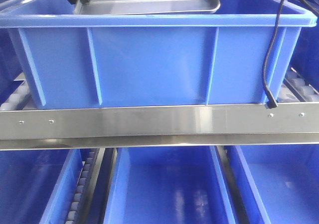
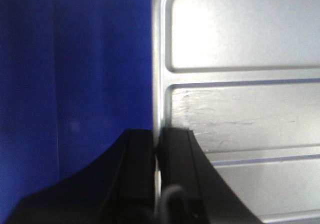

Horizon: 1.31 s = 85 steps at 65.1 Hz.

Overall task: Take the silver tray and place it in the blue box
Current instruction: 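Lower the tray into the blue bin with both grippers, then open both grippers and lift them out of the bin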

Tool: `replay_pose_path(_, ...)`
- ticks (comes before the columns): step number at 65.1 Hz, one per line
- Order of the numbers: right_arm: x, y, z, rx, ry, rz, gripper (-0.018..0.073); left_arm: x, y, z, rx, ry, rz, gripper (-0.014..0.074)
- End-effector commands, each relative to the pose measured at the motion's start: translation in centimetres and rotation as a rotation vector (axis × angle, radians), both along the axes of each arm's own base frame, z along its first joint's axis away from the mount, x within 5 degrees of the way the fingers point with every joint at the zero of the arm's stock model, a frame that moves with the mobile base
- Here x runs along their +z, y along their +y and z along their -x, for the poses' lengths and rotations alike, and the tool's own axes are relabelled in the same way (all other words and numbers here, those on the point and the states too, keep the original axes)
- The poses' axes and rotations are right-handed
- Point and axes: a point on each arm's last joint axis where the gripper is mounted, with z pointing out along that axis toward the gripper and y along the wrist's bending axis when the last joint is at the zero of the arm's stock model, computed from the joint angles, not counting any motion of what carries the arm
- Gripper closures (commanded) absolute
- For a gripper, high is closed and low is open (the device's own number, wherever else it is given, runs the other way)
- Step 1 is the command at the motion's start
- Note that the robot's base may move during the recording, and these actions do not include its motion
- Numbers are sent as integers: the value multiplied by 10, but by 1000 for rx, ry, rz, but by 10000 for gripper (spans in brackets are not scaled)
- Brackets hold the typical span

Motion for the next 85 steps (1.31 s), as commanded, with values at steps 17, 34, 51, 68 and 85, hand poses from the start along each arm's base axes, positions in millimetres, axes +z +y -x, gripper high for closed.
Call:
replay_pose_path(17,40,1,6,10,-149,-146,299,42,-4,8,-15,-171,137,384)
replay_pose_path(34,39,-10,3,-18,-149,-143,-47,41,13,0,29,-172,134,384)
replay_pose_path(51,40,-10,2,-18,-158,-146,32,41,16,-1,38,-170,128,428)
replay_pose_path(68,42,-9,1,-20,-176,-152,512,36,15,-5,39,-168,127,610)
replay_pose_path(85,40,-7,10,25,-126,-103,505,47,17,8,34,-124,170,610)
